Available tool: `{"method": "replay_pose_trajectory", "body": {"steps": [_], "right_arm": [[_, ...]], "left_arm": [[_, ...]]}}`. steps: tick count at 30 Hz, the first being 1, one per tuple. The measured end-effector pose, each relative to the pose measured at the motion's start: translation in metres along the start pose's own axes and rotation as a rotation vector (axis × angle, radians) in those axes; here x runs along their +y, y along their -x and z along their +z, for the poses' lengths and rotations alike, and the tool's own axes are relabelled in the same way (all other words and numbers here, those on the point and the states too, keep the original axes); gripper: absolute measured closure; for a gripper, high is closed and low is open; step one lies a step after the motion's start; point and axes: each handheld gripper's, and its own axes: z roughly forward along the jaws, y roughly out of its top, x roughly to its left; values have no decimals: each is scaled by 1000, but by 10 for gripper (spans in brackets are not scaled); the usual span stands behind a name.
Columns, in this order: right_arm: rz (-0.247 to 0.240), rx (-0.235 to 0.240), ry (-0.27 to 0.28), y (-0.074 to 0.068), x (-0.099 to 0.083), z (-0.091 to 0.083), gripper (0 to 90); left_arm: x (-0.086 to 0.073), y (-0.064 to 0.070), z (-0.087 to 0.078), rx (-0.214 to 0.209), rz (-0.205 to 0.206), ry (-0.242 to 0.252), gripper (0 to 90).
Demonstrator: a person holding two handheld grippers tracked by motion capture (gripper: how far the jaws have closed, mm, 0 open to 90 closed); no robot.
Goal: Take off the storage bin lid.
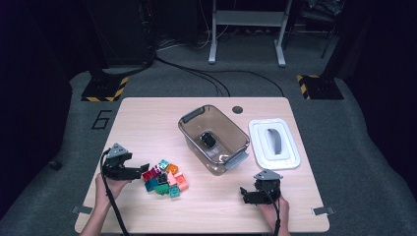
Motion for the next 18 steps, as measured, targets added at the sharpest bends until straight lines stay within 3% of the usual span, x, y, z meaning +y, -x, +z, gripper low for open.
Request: {"method": "replay_pose_trajectory", "body": {"steps": [7, 18], "right_arm": [[0, -2, 0, 0, 0, 0, 40], [3, -4, -1, 0, 0, 0, 39]], "left_arm": [[-18, 4, 3, -3, -16, -5, 124], [-30, 16, 7, -23, 11, 2, 168]]}}
